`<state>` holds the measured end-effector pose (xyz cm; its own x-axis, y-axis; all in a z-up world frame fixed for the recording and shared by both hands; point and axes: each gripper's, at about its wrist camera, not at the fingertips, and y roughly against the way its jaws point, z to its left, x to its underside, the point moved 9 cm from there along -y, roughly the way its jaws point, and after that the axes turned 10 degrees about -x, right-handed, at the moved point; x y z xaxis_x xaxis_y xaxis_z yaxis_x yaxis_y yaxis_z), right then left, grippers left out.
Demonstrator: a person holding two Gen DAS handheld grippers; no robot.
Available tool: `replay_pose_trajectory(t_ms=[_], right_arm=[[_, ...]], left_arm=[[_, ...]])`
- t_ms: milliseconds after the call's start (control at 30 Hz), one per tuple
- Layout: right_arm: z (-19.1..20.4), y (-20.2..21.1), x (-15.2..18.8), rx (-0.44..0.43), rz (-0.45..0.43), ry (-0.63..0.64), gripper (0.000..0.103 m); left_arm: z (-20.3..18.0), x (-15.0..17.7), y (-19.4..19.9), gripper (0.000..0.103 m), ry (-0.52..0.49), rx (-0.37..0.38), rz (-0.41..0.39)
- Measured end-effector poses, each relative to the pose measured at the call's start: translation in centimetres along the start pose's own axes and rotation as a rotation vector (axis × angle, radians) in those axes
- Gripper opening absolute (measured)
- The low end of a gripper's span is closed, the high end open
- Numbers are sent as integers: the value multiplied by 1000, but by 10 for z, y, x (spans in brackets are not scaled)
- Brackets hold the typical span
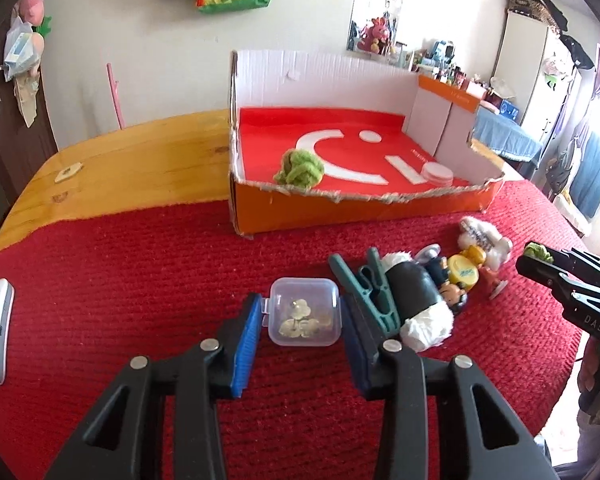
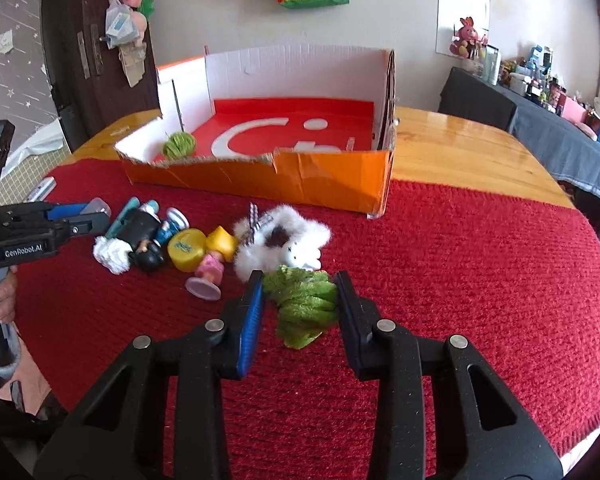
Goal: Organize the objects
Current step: 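Carry container with left tool into box while right tool carries yarn ball in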
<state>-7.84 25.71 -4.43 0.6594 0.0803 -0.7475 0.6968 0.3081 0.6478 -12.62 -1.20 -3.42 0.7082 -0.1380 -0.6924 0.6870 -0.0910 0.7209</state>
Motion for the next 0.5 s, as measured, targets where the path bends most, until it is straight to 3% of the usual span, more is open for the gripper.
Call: replay_pose_trajectory(t_ms=[267, 500], right_arm=[[9, 18, -21, -24, -55, 19, 33], [8, 17, -19, -30, -51, 15, 33]], left_arm=[[-3, -18, 32, 41, -3, 17, -84], [-5, -20, 37, 41, -6, 29, -93]])
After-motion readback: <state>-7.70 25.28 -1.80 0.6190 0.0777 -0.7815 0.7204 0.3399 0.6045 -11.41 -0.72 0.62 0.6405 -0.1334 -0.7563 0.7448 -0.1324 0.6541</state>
